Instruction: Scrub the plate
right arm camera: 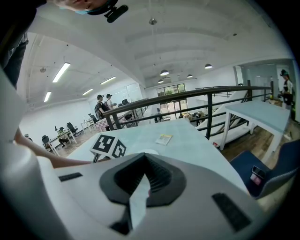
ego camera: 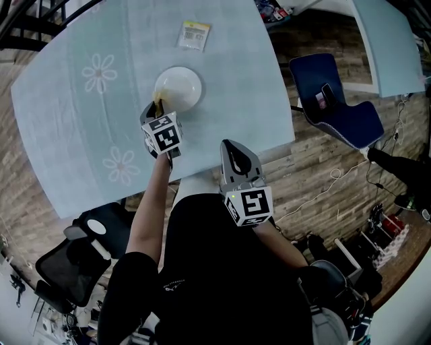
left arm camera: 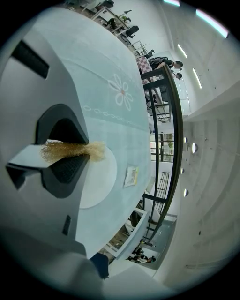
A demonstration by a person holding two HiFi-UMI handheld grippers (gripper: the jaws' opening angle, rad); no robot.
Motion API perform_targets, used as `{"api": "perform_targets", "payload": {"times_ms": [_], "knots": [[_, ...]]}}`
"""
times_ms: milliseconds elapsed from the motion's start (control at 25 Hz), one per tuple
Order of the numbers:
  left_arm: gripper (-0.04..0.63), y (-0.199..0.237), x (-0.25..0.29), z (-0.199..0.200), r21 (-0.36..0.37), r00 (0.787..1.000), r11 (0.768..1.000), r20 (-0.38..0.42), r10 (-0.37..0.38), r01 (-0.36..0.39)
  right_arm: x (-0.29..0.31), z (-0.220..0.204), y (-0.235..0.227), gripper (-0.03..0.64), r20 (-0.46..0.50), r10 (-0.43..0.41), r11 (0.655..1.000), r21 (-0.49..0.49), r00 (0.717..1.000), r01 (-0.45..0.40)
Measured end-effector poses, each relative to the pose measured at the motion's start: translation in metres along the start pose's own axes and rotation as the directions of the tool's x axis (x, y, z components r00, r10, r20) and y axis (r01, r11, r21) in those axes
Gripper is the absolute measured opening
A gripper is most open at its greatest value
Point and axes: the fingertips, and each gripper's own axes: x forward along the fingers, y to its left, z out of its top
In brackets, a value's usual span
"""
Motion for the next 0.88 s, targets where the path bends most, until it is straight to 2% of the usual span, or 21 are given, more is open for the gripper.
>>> {"api": "perform_targets", "payload": {"times_ms": [360,680,800,880], "knots": [[0.071,0.025,-0.004,0.01,0.009,0.997,0.998,0.022,0.07,-0.07,-0.002,0.006,-0.001,0.008,0.025,-0.001,1.0,-0.009,1.0,0.001],[0.071,0.053,-0.03,0.001,-0.031,0.993,0.993,0.024,0.115,-0.114,-0.01,0.029,-0.001,0.008,0.089,0.005,0.999,-0.032,0.996,-0.002],[0.071,0.049,-0.045,-0.001,-0.059,0.997,0.996,0.03,0.074,-0.072,-0.013,0.035,0.002,0.009,0.103,0.013,0.999,-0.046,0.995,-0.009],[0.071,0.037,-0.062,0.006,-0.094,0.997,0.995,0.071,-0.01,0.017,-0.015,0.04,0.006,0.009,0.113,0.024,0.998,-0.052,0.993,-0.019]]}}
